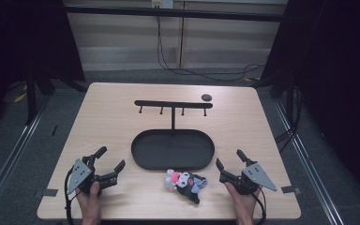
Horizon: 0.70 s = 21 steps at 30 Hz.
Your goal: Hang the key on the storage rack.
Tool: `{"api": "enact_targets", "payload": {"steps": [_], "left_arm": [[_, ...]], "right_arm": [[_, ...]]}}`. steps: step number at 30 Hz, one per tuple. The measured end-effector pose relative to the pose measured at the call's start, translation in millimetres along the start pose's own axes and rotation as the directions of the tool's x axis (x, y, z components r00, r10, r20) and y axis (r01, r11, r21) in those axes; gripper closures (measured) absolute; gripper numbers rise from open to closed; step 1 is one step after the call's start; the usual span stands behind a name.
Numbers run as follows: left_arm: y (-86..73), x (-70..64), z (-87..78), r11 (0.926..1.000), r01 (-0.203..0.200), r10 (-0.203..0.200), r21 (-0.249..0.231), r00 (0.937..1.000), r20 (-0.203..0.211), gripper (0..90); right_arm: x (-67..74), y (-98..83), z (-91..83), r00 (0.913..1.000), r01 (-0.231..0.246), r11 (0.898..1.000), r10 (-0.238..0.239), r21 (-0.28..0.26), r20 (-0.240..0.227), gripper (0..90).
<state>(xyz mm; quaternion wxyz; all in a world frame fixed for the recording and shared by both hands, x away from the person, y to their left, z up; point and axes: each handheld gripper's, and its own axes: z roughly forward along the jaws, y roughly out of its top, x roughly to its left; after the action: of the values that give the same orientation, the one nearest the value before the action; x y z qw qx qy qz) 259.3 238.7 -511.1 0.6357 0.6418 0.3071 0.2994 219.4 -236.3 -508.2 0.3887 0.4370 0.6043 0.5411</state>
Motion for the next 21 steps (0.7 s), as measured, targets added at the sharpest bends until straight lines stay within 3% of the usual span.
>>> {"api": "enact_targets", "payload": {"steps": [3, 6, 9, 14, 17, 20, 21], "left_arm": [[0.1, 0.3, -0.2, 1.0, -0.004, 0.004, 0.001, 1.0, -0.005, 15.2], [0.1, 0.0, -0.3, 1.0, -0.003, 0.003, 0.002, 0.9999, -0.013, 15.0], [0.1, -0.3, -0.2, 1.0, -0.002, 0.002, 0.0, 0.9999, -0.014, 14.9], [0.1, -0.4, -0.1, 1.0, 0.002, -0.002, 0.0, 0.9998, -0.018, 15.0], [0.1, -0.4, -0.2, 1.0, 0.002, -0.002, 0.0, 0.9999, -0.017, 15.0], [0.1, -0.1, -0.2, 1.0, -0.002, 0.002, 0.001, 0.9999, -0.016, 15.0], [0.1, -0.3, -0.2, 1.0, 0.001, -0.001, 0.0, 0.9999, -0.016, 15.0]], "right_arm": [[1.5, 1.1, 1.7, 0.9997, 0.002, 1.0, -0.001, 0.031, -0.024, 20.8], [1.8, 3.2, 3.1, 0.9973, 0.013, 0.998, -0.008, 0.068, -0.073, 31.8], [3.4, 8.0, 4.0, 0.9942, 0.037, 0.994, -0.026, 0.104, -0.104, 33.4], [3.7, 19.3, 7.4, 0.9799, 0.063, 0.98, -0.025, 0.19, -0.198, 35.7], [6.4, 24.3, 10.9, 0.9698, 0.106, 0.966, -0.047, 0.238, -0.239, 37.7], [9.8, 26.9, 14.9, 0.9574, 0.113, 0.956, -0.032, 0.271, -0.287, 37.9], [11.8, 28.0, 16.6, 0.9533, 0.122, 0.948, -0.03, 0.293, -0.301, 37.9]]}}
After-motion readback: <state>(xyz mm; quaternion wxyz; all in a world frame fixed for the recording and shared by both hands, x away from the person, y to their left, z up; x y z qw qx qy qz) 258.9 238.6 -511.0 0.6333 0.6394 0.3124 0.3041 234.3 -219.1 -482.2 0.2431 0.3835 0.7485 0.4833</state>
